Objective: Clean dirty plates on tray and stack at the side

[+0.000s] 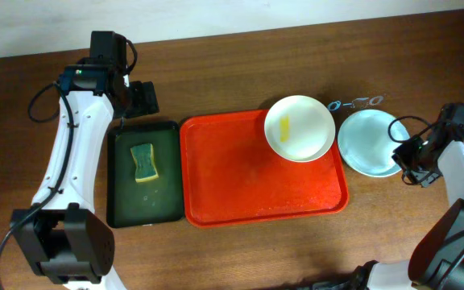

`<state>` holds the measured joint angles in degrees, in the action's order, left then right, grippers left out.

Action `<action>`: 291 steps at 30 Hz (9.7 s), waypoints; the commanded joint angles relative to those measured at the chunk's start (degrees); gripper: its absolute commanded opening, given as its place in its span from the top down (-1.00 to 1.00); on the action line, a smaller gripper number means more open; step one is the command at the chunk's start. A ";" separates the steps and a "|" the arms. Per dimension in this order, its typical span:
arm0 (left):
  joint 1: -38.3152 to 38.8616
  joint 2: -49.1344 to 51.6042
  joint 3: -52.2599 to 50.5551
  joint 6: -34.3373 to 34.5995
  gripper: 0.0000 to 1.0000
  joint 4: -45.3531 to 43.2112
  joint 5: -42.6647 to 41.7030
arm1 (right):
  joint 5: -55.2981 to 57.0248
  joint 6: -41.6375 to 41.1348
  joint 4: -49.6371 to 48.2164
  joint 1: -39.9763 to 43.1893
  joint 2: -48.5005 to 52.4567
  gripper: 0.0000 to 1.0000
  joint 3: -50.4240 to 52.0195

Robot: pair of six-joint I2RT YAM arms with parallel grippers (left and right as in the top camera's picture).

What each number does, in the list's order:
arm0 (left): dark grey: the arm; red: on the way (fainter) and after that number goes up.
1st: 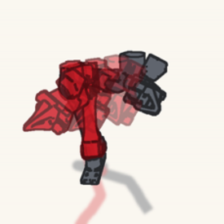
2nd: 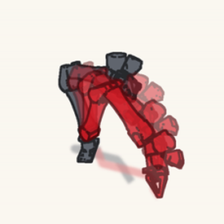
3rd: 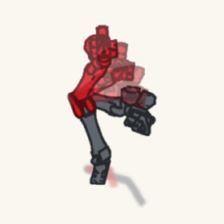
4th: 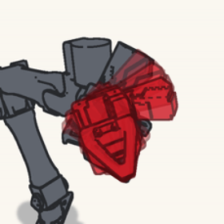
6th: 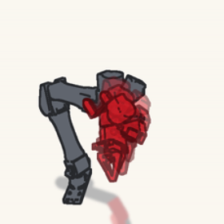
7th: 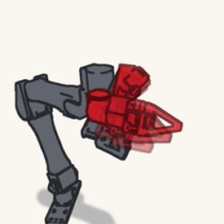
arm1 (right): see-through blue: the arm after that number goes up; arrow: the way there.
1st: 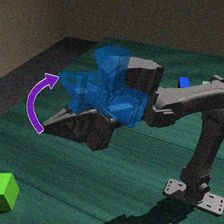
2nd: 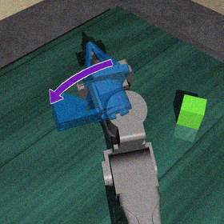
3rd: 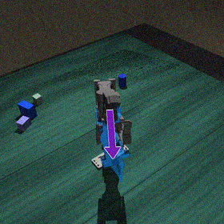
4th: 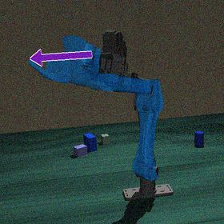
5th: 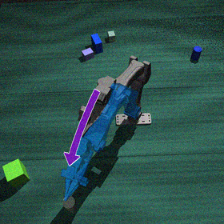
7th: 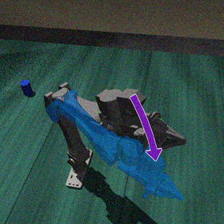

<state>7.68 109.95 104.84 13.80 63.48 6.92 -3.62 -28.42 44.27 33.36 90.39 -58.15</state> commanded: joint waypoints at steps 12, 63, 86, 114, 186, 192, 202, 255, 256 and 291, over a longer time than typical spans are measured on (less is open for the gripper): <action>-0.35 -0.79 0.22 0.33 -0.99 0.07 0.00 | 1.77 -0.37 2.34 -0.35 0.04 -0.97 0.37; -0.35 -0.79 0.22 0.31 -0.98 0.07 0.00 | 7.52 31.21 -17.49 -30.69 19.91 0.51 -12.55; -0.35 -0.79 0.22 0.31 -0.98 0.07 0.00 | -2.45 30.73 -13.53 -30.73 20.02 0.92 -12.57; -0.35 -0.79 0.22 0.31 -0.99 0.07 0.00 | -7.52 22.95 -4.09 -33.31 10.38 0.43 -14.01; -0.35 -0.79 0.22 0.31 -0.98 0.07 0.00 | -16.02 9.31 4.92 -40.26 18.73 0.49 -11.28; -0.35 -0.79 0.22 0.31 -0.98 0.07 0.00 | -30.62 14.95 14.43 -33.57 18.21 0.25 -22.45; -0.35 -0.79 0.22 0.31 -0.98 0.07 0.00 | -30.64 15.56 10.23 -32.11 17.70 0.30 -26.29; -0.35 -0.79 0.22 0.31 -0.98 0.07 0.00 | -12.61 8.39 5.01 -42.36 17.77 0.92 -9.35; -0.35 -0.79 0.22 0.33 -0.98 0.02 -0.02 | -12.61 8.39 4.98 -42.36 17.77 0.92 -9.33; 0.02 7.26 -23.06 -1.84 0.01 -9.57 -1.99 | -12.24 8.39 4.72 -42.36 17.77 0.90 -9.33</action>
<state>7.90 116.73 82.28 12.10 54.06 4.14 -16.53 -19.53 49.17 -8.69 108.71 -67.90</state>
